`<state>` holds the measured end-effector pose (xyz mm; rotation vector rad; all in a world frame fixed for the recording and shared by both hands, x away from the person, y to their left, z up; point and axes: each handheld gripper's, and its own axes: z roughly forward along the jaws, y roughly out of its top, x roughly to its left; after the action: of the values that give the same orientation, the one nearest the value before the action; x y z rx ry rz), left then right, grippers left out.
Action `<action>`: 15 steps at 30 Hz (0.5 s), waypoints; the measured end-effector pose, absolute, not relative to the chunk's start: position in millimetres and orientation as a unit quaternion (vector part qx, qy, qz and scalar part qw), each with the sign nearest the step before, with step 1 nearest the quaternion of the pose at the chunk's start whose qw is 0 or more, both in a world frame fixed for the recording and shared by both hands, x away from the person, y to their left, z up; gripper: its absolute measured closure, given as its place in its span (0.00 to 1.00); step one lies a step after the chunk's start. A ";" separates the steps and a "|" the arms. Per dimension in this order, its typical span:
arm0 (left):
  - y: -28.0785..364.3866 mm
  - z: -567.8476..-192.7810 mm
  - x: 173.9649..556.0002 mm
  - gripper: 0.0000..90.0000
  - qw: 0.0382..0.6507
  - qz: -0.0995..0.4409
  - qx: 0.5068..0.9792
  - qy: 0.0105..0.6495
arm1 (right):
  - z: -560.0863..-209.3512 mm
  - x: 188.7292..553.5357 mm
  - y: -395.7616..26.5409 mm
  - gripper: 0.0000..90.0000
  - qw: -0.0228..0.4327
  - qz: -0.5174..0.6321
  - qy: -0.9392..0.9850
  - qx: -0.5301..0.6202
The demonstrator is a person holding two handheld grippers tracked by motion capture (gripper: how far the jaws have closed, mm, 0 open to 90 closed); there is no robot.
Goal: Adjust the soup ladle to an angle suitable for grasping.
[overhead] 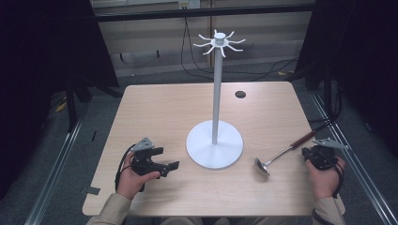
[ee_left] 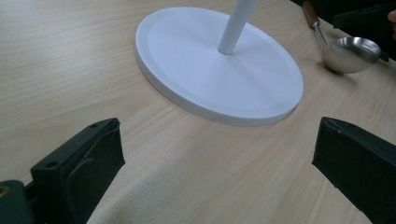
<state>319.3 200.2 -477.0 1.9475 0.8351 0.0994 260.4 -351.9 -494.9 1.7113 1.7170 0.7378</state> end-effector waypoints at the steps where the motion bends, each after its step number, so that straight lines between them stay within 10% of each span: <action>1: 200.2 -477.1 319.4 0.02 0.489 0.041 0.801 0.344 | -495.8 262.8 -353.5 1.00 0.299 0.275 0.646 0.647; 15: 199.5 -477.8 319.9 0.03 0.488 0.041 0.801 0.344 | -505.6 298.5 -355.8 1.00 0.292 0.261 0.645 0.656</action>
<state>319.9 199.5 -477.8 1.9481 0.8355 0.1004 298.5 -355.8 -505.6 1.7490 1.7175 0.6967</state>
